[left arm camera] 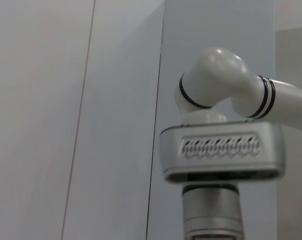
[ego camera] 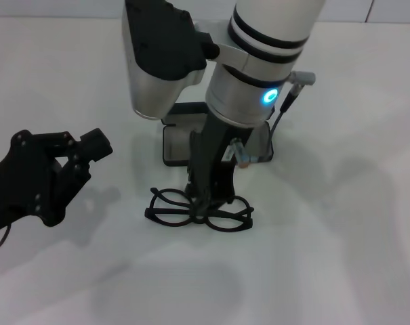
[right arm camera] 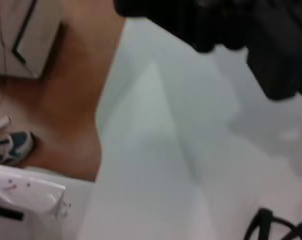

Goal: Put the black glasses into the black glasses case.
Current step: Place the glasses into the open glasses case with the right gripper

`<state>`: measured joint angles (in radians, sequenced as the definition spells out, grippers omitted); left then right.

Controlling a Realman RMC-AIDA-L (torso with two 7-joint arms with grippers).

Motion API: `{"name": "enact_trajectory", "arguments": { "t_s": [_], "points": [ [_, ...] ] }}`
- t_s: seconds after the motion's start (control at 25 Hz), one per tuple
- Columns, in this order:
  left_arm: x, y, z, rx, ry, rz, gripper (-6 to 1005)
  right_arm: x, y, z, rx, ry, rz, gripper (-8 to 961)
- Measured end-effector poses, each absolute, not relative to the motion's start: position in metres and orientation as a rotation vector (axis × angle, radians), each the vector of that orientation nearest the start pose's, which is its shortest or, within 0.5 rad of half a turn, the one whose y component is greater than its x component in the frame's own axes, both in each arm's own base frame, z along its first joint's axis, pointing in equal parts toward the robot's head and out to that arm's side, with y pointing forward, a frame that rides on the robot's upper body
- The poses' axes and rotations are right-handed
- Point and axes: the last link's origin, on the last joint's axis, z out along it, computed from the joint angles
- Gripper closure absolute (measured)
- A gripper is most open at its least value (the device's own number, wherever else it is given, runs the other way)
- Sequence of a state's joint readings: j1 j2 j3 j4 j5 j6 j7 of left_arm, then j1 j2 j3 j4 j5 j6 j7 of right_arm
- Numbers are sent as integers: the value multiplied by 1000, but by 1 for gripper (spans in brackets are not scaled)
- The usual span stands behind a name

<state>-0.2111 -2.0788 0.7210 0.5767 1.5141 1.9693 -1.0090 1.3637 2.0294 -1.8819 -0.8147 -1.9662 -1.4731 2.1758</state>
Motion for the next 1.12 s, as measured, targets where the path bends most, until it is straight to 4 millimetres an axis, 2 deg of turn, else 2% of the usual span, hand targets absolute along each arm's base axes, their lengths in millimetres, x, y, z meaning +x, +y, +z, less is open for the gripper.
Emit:
{"name": "enact_trajectory", "arguments": {
  "t_s": [0.44,0.64,0.84,1.12],
  "points": [
    [-281,217,37,-2386,-273,-1376,947,-6,334,-105,-3231,-239,-687,669],
    [-280,217,36,-2382,-286,-1388,947,1,331,-114,-3213,-225,-707,622],
    [-281,216,36,-2384,-292,-1390,947,15,333,-129,-3151,-288,-756,378],
    [-284,212,36,-2381,-310,-1393,947,21,344,-138,-3091,-329,-720,379]
  ]
}}
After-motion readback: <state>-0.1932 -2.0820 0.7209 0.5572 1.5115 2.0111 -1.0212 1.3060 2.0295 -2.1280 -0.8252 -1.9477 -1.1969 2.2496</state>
